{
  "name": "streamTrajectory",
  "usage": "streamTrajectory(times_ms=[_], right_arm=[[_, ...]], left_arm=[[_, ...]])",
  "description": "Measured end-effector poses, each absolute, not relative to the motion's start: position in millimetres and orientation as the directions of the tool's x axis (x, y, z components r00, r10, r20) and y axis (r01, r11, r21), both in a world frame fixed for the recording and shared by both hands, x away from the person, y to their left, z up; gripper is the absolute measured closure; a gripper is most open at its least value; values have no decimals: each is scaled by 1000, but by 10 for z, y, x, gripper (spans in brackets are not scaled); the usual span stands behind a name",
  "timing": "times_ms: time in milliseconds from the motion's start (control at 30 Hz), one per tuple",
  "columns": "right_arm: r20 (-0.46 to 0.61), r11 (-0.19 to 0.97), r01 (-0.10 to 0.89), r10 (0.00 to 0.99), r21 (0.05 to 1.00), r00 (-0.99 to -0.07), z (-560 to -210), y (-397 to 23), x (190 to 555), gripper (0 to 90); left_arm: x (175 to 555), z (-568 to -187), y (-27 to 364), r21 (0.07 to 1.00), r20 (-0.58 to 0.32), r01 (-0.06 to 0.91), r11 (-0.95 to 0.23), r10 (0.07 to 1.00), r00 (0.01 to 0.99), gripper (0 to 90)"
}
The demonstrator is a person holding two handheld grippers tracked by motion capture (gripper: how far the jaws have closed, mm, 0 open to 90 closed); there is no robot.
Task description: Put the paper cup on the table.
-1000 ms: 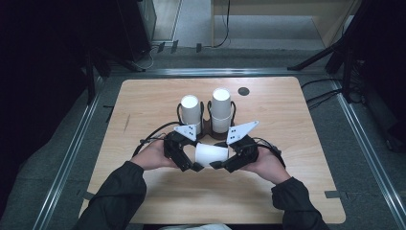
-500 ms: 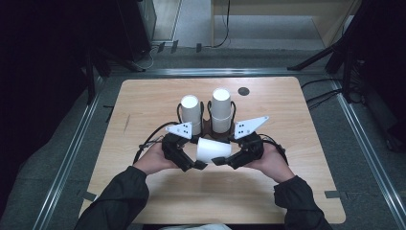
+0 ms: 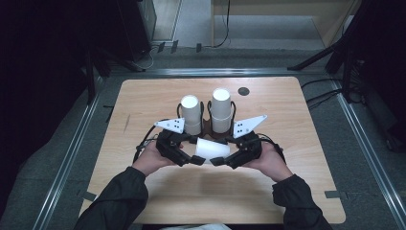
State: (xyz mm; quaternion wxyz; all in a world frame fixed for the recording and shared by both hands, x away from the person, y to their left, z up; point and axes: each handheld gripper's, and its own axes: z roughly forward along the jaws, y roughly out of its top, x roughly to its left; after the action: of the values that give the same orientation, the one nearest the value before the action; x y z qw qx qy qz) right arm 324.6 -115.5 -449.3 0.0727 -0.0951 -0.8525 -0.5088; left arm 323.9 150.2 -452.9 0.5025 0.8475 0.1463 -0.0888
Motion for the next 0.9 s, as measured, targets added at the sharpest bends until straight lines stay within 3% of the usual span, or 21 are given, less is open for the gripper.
streamTrajectory(times_ms=[100, 200, 433, 900], right_arm=[[224, 474, 239, 89, 847, -971, -4497, -1148, 3257, 309], [218, 481, 245, 112, 842, -970, -4494, -1134, 3256, 224], [194, 524, 239, 140, 817, -971, -4532, -1145, 3253, 217], [155, 591, 246, 201, 768, -967, -4734, -1122, 3225, 219]], left_arm=[[3242, -4514, 1494, 818, -289, 332, -469, 164, 943, 228], [3248, -4504, 1502, 808, -279, 329, -488, 175, 944, 228], [3277, -4443, 1535, 767, -224, 314, -559, 226, 948, 228], [3310, -4439, 1368, 642, -129, 251, -724, 221, 967, 226]])
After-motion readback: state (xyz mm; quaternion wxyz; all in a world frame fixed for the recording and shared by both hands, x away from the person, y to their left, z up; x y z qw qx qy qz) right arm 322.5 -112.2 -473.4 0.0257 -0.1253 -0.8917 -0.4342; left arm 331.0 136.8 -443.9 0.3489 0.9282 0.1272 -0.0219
